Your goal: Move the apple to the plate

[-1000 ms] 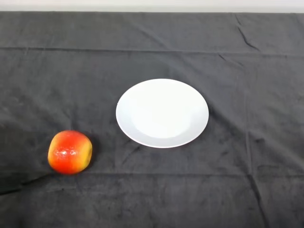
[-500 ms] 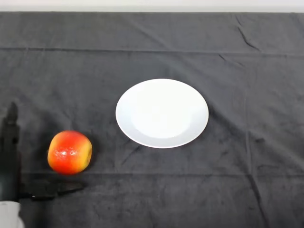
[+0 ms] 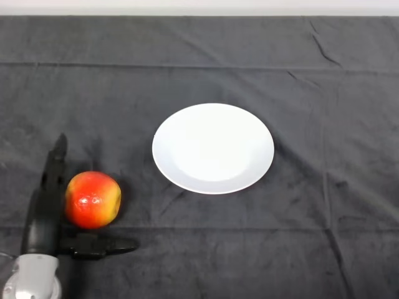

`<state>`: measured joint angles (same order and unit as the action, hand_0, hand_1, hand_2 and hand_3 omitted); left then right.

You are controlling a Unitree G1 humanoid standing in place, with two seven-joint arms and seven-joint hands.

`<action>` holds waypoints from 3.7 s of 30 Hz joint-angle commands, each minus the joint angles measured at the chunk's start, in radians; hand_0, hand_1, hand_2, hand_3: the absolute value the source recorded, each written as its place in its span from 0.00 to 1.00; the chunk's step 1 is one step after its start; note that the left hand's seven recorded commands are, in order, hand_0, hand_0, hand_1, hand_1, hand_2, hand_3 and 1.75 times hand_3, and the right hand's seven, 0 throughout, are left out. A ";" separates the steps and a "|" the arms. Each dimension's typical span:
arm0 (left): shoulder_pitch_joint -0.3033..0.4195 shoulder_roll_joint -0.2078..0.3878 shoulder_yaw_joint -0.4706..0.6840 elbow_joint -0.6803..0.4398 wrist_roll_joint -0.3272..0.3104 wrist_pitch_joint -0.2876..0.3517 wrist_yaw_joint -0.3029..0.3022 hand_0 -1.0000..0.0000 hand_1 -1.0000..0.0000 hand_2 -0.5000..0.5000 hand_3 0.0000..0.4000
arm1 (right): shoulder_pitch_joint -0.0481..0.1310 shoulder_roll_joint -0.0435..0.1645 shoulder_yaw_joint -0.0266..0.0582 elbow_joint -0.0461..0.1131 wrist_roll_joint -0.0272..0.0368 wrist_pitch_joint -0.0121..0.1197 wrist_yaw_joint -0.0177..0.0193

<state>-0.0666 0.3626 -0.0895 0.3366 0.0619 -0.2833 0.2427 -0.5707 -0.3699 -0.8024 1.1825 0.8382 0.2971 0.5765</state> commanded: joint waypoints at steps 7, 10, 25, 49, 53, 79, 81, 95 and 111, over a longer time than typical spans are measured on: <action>-0.079 0.014 -0.050 0.070 0.023 0.030 -0.016 1.00 1.00 0.50 0.00 | -0.002 -0.008 -0.0094 -0.009 -0.0074 -0.001 -0.0172; -0.104 0.012 -0.062 0.091 0.027 0.034 -0.017 1.00 1.00 0.50 0.00 | -0.002 -0.008 -0.0092 -0.010 -0.0070 0.000 -0.0176; -0.148 0.016 -0.104 0.137 0.056 0.014 0.014 0.00 0.00 0.50 1.00 | -0.002 -0.008 -0.0087 -0.010 -0.0055 0.000 -0.0183; -0.263 -0.009 -0.133 -0.028 0.113 0.153 0.076 0.00 0.00 0.50 1.00 | -0.001 -0.008 -0.0075 -0.011 -0.0039 0.001 -0.0193; -0.311 -0.031 -0.160 0.010 0.117 0.149 0.092 0.00 0.00 0.50 1.00 | -0.001 -0.008 -0.0073 -0.011 -0.0038 0.001 -0.0193; -0.658 -0.182 -0.374 0.502 0.017 0.021 0.129 0.00 0.00 0.50 1.00 | -0.005 -0.012 -0.0084 -0.001 -0.0016 0.000 -0.0149; -0.676 -0.189 -0.389 0.537 0.006 0.010 0.127 0.00 0.00 0.50 1.00 | -0.005 -0.013 -0.0086 0.000 -0.0014 0.000 -0.0143; -0.745 -0.229 -0.513 0.709 -0.051 -0.032 0.121 0.00 0.00 0.50 1.00 | -0.008 -0.016 -0.0103 0.010 -0.0004 -0.001 -0.0095; -0.788 -0.237 -0.612 0.783 -0.072 -0.023 0.127 1.00 1.00 0.50 0.00 | -0.011 -0.019 -0.0118 0.019 -0.0003 -0.002 -0.0048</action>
<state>-0.8085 0.1294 -0.6645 1.0732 -0.0015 -0.3062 0.3668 -0.5713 -0.3706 -0.8038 1.1765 0.8418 0.2971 0.5837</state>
